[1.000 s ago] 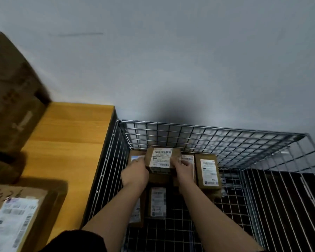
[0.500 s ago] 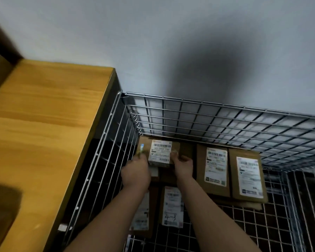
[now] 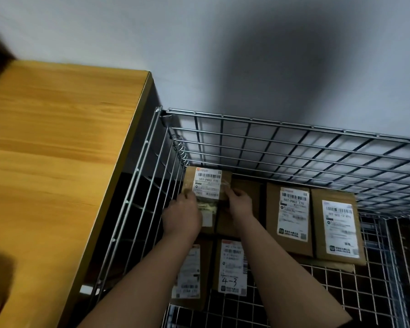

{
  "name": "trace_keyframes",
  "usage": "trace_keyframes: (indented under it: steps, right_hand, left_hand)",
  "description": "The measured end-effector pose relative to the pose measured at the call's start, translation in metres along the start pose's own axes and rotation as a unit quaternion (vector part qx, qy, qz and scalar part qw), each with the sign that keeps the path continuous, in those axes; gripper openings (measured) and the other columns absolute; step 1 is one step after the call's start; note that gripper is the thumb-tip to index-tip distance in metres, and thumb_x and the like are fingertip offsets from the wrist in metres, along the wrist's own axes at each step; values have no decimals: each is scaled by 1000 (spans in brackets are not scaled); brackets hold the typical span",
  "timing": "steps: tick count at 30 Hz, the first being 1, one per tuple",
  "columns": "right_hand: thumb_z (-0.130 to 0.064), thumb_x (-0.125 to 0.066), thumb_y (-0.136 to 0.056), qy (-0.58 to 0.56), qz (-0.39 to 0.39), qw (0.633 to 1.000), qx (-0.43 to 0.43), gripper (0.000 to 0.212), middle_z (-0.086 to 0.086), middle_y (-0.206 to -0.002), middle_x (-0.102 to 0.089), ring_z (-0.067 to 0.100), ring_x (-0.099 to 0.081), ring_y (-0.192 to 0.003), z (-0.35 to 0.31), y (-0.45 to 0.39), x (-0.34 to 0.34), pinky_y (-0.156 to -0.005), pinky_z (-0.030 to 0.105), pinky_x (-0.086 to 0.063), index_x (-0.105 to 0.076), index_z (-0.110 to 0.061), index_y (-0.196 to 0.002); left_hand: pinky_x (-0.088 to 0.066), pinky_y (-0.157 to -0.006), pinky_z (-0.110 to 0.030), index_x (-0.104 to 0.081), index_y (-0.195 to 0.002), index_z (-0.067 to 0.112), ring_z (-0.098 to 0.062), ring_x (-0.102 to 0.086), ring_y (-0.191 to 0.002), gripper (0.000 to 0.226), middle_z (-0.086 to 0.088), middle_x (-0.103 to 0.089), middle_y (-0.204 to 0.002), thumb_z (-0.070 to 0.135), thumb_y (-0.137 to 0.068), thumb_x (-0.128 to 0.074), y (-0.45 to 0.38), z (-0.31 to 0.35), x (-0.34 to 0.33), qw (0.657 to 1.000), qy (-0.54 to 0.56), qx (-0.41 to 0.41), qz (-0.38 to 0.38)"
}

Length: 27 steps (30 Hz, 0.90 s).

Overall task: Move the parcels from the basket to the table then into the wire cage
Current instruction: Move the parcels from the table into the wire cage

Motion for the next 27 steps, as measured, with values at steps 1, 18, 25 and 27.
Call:
trace_keyframes:
  steps: [1, 18, 25, 27]
  right_hand:
    - [-29, -60, -94, 10, 1, 1000, 2, 50, 14, -128, -58, 31, -55, -118, -1, 1, 4, -102, 44, -46, -49, -4, -136]
    - [-25, -50, -98, 203, -9, 970, 136, 19, 5, -91, -63, 20, -56, -80, -117, 200, 62, -61, 27, -39, -61, -10, -103]
    - [-10, -53, -88, 201, -20, 946, 255, 27, 5, -61, -58, 22, -54, -59, -221, 344, 20, -57, 32, -44, -54, -14, -61]
    - [-11, -53, -89, 187, -20, 944, 270, 24, 3, -61, -59, 21, -52, -53, -228, 377, 9, -52, 25, -38, -54, -15, -66]
  left_hand:
    - [-48, -75, -35, -34, -141, 13, -27, -55, -110, 48, -9, -52, -129, 24, -96, -46, 0, 0, -1, 1000, 2, 0, -3]
    - [-46, -73, -31, -56, -117, 16, -25, -63, -103, 28, -6, -64, -114, 31, -98, -42, 122, 28, 204, 997, 70, 9, 7]
    - [-46, -87, -32, -58, -119, 14, -28, -58, -114, 32, -9, -62, -123, 30, -96, -43, 206, -32, 322, 992, 98, 4, 79]
    - [-45, -84, -31, -59, -117, 13, -29, -58, -114, 33, -10, -62, -123, 31, -95, -43, 227, -59, 342, 990, 105, 1, 90]
Point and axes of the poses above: each hand's wrist, its own y-axis away from the middle knuckle, its own x-axis out of the back of the hand, z = x × y, the point moved 8 cm from there along -y, towards the middle knuckle
